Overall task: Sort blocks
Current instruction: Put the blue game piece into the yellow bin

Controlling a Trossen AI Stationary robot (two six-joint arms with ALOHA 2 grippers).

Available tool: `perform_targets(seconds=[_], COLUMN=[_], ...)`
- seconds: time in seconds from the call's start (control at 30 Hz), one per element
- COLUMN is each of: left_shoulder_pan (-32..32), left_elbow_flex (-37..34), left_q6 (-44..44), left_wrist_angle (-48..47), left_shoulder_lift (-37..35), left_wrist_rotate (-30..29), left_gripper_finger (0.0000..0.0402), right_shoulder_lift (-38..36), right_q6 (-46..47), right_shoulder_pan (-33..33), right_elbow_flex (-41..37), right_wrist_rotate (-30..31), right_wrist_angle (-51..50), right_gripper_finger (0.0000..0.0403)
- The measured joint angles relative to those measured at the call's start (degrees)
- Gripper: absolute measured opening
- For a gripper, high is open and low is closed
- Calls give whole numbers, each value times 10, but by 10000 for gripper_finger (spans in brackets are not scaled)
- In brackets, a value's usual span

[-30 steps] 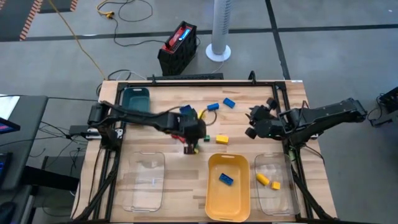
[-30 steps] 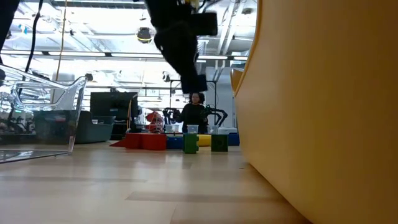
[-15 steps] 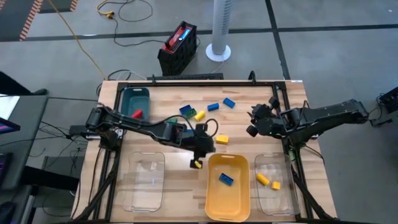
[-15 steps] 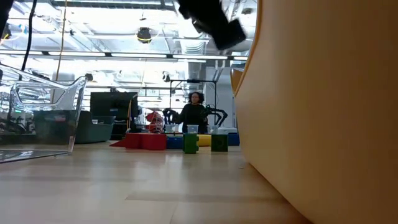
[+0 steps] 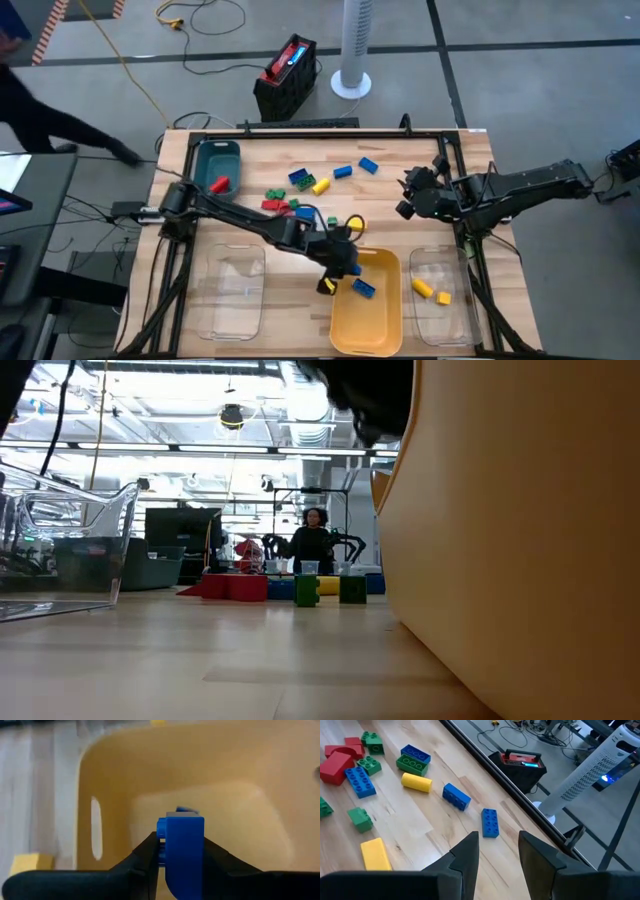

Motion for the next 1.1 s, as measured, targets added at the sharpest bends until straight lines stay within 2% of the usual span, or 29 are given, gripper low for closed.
perform_targets(seconds=[0.2,0.5,0.63,0.8,0.9,1.1], left_shoulder_pan=[-12,-21,-25,-28,-31,-37], left_elbow_flex=[46,138,149,152,151,151], left_q6=[3,24,24,24,25,29], left_wrist_angle=[-5,-86,-115,-105,-109,-105], left_shoulder_lift=[52,140,155,146,149,147], left_wrist_rotate=[2,3,11,9,6,6], left_gripper_finger=[87,87,87,90,105,162], right_shoulder_lift=[0,0,0,0,0,0], right_q6=[-1,-3,-4,-4,-4,-4], right_shoulder_pan=[0,4,8,8,8,8], right_elbow_flex=[0,0,0,0,0,0], right_wrist_rotate=[0,0,0,0,0,0], right_wrist_angle=[2,5,5,5,5,5], right_gripper_finger=[152,152,152,152,152,152])
